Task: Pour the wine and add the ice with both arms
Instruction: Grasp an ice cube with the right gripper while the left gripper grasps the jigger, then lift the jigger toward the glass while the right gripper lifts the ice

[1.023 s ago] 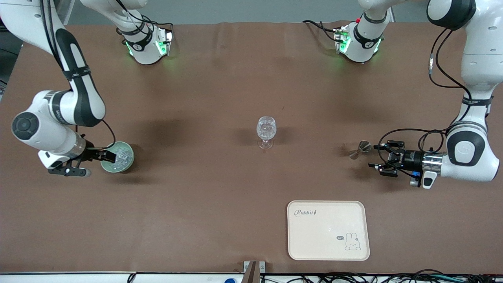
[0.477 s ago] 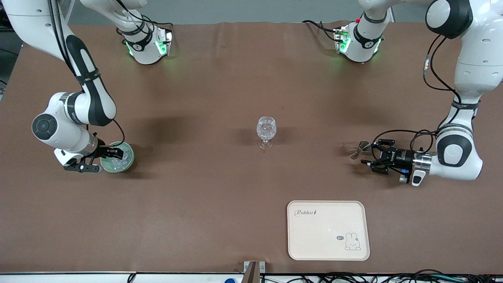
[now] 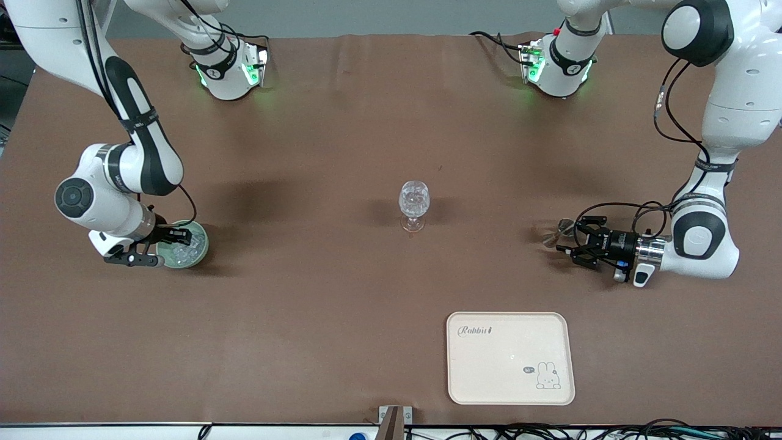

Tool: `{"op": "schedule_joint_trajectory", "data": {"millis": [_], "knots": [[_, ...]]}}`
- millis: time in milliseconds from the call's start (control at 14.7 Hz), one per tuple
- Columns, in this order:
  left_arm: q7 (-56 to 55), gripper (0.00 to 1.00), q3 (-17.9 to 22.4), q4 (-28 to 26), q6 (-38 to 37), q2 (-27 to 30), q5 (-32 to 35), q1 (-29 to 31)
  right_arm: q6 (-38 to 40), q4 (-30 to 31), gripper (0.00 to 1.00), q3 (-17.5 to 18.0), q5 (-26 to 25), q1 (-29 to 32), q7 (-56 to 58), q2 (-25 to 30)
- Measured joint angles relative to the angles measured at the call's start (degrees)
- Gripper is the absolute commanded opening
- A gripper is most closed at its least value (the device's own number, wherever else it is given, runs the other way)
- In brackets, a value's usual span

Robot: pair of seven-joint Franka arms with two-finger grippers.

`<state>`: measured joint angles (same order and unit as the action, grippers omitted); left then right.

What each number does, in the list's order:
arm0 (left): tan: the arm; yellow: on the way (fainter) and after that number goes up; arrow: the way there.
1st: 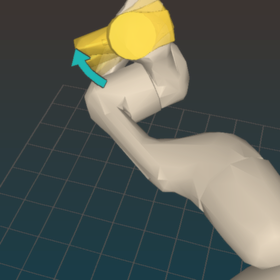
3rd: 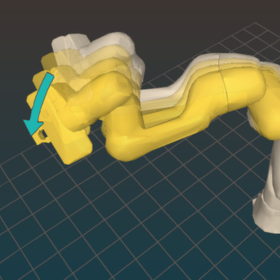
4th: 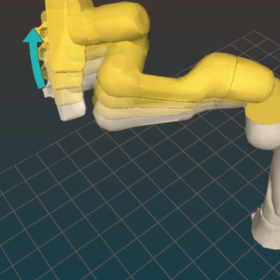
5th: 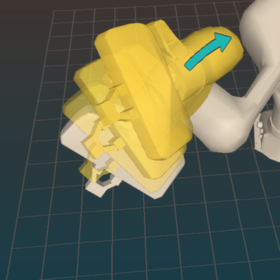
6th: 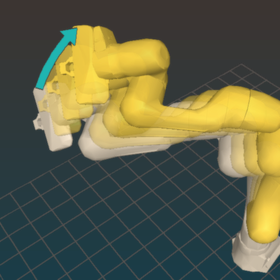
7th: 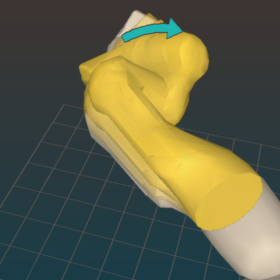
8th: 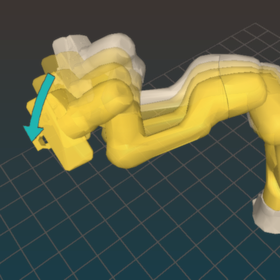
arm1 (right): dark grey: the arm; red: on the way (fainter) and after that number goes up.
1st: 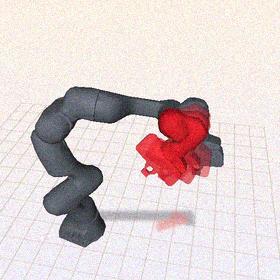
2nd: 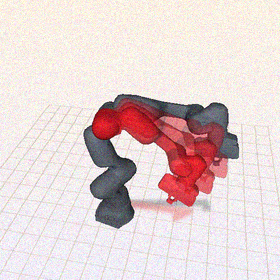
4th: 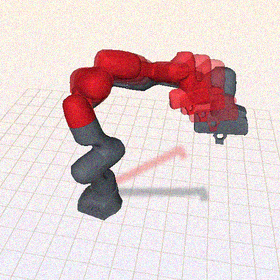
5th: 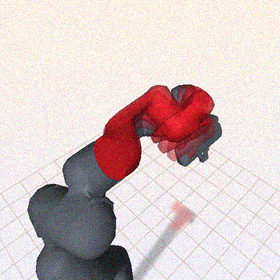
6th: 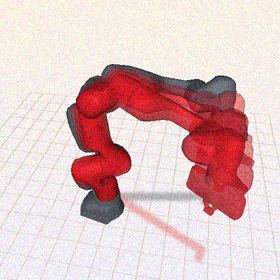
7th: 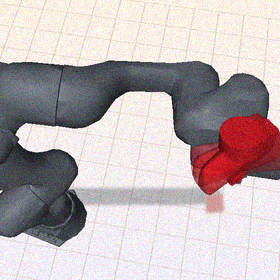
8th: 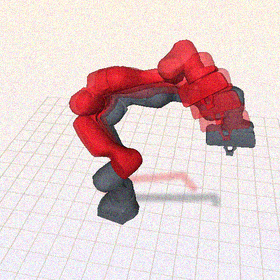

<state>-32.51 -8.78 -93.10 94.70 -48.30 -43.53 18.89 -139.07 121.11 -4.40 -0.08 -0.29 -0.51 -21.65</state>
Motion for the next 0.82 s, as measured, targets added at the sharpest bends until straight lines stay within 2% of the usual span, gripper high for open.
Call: {"op": "schedule_joint_trajectory", "data": {"millis": [136,545,682,750,818], "knots": [[0.2,0.54,-0.08,-0.28,0.0,-0.04,-0.26,-0.05,-1.12,0.06,0.49,0.0,0.0,0.0,0.0,-0.64],[1.16,0.26,-0.17,-0.58,-0.01,-0.4,-1.07,-0.2,-1.92,-0.12,0.34,0.0,0.0,0.0,-0.06,-0.97],[1.4,0.13,-0.2,-0.58,-0.01,-0.62,-1.17,-0.25,-1.92,-0.15,0.28,-0.01,0.02,0.0,-0.27,-0.97],[1.45,0.03,-0.24,-0.58,-0.17,-0.65,-1.28,-0.25,-1.92,-0.17,0.23,-0.01,0.02,0.0,-0.42,-0.97],[1.45,0.0,-0.28,-0.55,-0.15,-0.65,-1.46,-0.26,-1.93,-0.21,0.17,-0.01,0.02,0.0,-0.52,-0.97]]}}
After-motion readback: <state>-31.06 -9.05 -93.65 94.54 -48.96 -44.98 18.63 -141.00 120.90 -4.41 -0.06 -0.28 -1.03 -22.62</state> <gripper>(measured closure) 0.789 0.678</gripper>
